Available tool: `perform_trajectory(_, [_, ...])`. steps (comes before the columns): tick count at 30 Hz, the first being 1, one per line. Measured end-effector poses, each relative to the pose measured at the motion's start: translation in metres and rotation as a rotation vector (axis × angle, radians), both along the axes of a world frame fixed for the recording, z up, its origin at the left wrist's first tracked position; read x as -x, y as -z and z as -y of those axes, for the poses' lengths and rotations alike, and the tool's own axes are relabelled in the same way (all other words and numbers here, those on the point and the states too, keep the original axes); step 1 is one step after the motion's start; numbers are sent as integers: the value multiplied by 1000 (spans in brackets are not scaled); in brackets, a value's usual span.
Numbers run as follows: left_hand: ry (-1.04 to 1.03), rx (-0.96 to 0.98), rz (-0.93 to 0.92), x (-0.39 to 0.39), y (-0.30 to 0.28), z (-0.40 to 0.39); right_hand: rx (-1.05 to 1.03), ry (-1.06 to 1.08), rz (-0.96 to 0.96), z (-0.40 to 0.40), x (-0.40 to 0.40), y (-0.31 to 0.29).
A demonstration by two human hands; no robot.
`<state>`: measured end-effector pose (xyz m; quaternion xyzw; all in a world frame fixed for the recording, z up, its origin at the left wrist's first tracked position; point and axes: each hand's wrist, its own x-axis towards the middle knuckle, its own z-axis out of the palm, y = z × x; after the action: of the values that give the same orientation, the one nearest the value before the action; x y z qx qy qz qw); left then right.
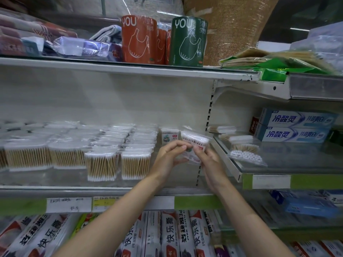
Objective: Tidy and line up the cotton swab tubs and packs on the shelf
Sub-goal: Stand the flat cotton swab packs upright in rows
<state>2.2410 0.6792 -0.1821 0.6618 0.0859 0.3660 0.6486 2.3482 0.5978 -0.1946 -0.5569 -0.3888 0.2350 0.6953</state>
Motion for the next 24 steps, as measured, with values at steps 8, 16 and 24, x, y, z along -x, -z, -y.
perform_trajectory(8, [-138,-256,-207,0,-15,10,-79,-43,-141,-1,-2,-8])
perform_trajectory(16, [-419,-790,-570,10,-79,-13,-57,-14,36,-11,-5,-26])
perform_trajectory(24, [-410,-1265,-771,-8,-115,-57,113,84,291,-45,-7,-53])
